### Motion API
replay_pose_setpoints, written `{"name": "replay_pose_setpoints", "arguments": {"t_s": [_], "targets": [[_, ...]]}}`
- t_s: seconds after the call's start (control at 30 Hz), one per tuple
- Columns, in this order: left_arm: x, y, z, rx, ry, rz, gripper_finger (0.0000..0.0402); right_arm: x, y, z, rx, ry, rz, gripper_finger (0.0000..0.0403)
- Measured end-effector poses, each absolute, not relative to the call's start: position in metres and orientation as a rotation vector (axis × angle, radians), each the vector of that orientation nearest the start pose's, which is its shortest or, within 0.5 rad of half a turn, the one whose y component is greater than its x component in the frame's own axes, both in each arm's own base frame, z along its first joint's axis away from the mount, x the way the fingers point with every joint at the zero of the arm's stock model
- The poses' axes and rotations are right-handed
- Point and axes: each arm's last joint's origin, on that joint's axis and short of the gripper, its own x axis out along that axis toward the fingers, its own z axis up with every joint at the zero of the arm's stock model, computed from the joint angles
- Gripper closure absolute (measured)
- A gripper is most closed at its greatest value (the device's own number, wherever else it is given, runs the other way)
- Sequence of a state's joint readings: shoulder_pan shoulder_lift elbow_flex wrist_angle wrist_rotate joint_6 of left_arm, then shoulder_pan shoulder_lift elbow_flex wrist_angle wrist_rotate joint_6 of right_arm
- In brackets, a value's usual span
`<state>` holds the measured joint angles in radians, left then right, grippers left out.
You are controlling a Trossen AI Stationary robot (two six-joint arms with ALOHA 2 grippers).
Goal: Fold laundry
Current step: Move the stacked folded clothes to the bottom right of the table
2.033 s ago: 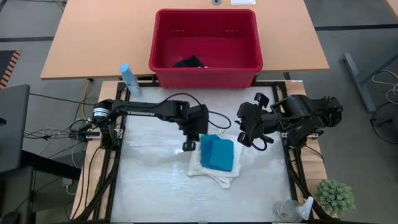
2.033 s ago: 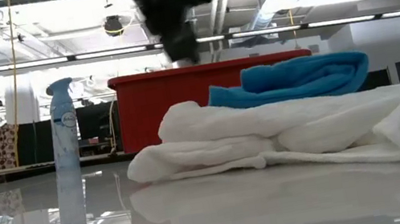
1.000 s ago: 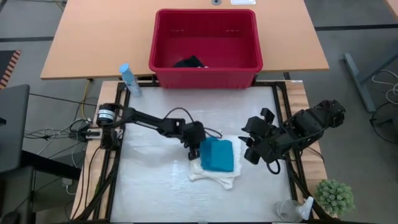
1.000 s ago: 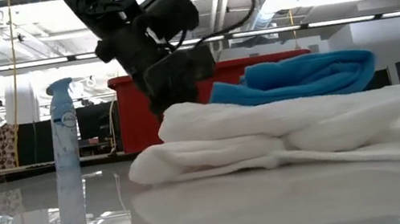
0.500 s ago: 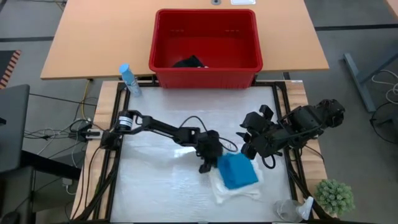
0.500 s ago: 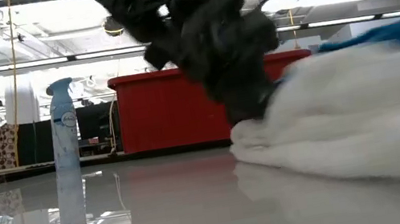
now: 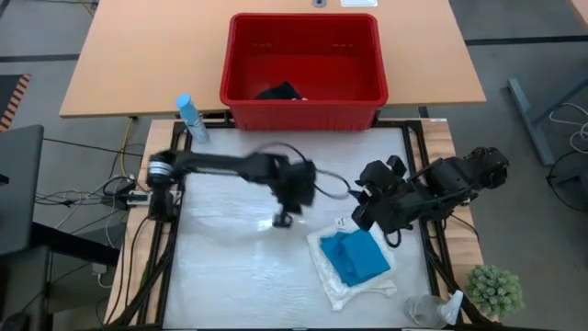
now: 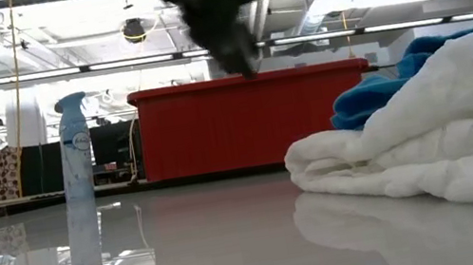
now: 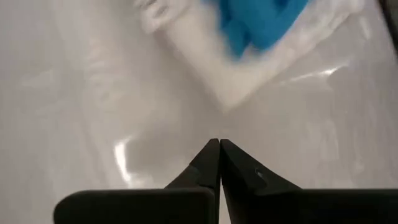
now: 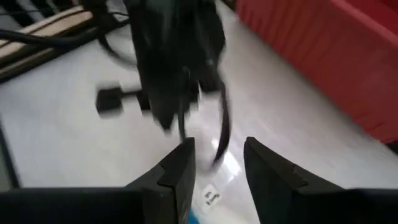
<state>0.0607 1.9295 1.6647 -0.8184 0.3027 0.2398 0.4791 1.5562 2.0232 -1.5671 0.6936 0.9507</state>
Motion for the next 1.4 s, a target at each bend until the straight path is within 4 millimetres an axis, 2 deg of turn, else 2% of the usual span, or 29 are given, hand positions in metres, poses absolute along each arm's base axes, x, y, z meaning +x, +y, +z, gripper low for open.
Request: {"name": "replay_pose_setpoints", "arguments": {"t_s": [0.07, 0.17, 0.3, 0.33, 0.5, 0.6, 0.77, 0.9, 1.07, 1.2, 1.4], "targets": [[0.386, 0.031, 0.283, 0.019, 1.042, -0.301, 0.0401, 0.234, 0.098, 0.440, 0.276, 0.742, -0.619, 0.0262], [0.347, 0.047, 0.321, -0.002, 0.975, -0.210, 0.0401, 0.246, 0.099, 0.405, 0.315, 0.858, -0.651, 0.0305], [0.295, 0.048, 0.360, 0.079, 0.851, -0.081, 0.0401, 0.265, 0.108, 0.355, 0.358, 0.936, -0.613, 0.0380], [0.282, 0.047, 0.367, 0.125, 0.832, -0.042, 0.0401, 0.268, 0.110, 0.345, 0.373, 0.951, -0.591, 0.0387], [0.224, 0.046, 0.395, 0.304, 0.756, 0.201, 0.0402, 0.282, 0.113, 0.298, 0.501, 1.004, -0.491, 0.0384], [0.198, 0.042, 0.410, 0.240, 0.671, 0.240, 0.0402, 0.289, 0.109, 0.272, 0.560, 1.018, -0.427, 0.0390], [0.159, 0.034, 0.430, 0.112, 0.525, 0.211, 0.0402, 0.295, 0.096, 0.245, 0.640, 1.035, -0.377, 0.0390], [0.137, 0.031, 0.436, 0.065, 0.481, 0.274, 0.0402, 0.293, 0.086, 0.227, 0.667, 1.082, -0.371, 0.0390], [0.122, 0.030, 0.438, 0.043, 0.476, 0.331, 0.0402, 0.287, 0.079, 0.213, 0.673, 1.138, -0.385, 0.0390], [0.120, 0.029, 0.437, 0.040, 0.483, 0.343, 0.0402, 0.290, 0.074, 0.204, 0.656, 1.177, -0.408, 0.0390], [0.125, 0.031, 0.435, 0.030, 0.501, 0.351, 0.0401, 0.301, 0.078, 0.167, 0.663, 1.354, -0.406, 0.0390]]}}
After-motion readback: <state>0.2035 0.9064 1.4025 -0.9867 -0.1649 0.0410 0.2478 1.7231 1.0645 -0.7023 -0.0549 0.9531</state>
